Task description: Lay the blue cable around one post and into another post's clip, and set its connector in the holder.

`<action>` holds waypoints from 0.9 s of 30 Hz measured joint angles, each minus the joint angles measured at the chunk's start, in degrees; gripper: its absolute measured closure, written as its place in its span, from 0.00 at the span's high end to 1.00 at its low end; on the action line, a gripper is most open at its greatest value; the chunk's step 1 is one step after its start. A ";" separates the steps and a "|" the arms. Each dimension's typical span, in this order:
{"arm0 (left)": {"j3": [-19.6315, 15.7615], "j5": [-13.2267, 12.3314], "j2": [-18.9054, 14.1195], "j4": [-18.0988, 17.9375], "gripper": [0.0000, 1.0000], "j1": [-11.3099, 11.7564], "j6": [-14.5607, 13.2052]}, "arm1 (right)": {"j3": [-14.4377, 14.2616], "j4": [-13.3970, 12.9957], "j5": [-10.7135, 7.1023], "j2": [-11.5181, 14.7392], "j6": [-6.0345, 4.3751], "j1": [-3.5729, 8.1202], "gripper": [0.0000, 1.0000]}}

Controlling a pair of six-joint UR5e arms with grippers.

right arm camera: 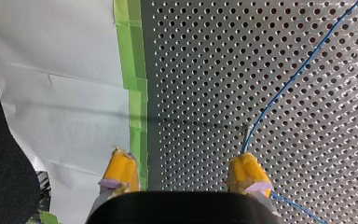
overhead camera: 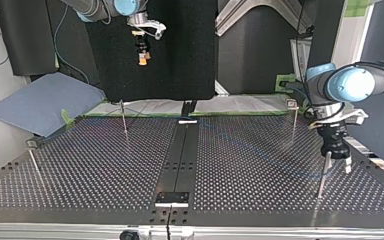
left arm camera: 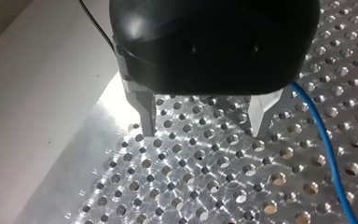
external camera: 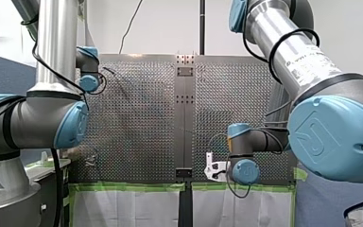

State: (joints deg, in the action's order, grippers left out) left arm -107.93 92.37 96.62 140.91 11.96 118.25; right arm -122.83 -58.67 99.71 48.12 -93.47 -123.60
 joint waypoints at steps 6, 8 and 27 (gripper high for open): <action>-0.01 0.12 0.00 0.54 1.00 -0.19 2.39 | 0.01 0.01 0.06 0.00 -0.05 0.03 0.98; -0.05 0.41 0.00 0.92 1.00 -0.18 3.38 | 0.02 -0.01 0.09 0.01 -0.06 0.04 0.98; -8.19 -0.96 -0.04 -6.04 1.00 0.90 13.51 | 0.02 -0.15 0.06 0.01 -0.20 0.06 0.98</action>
State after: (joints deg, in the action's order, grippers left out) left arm -116.12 91.42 96.58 134.88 12.86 131.76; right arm -122.81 -58.82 99.77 48.13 -93.67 -123.54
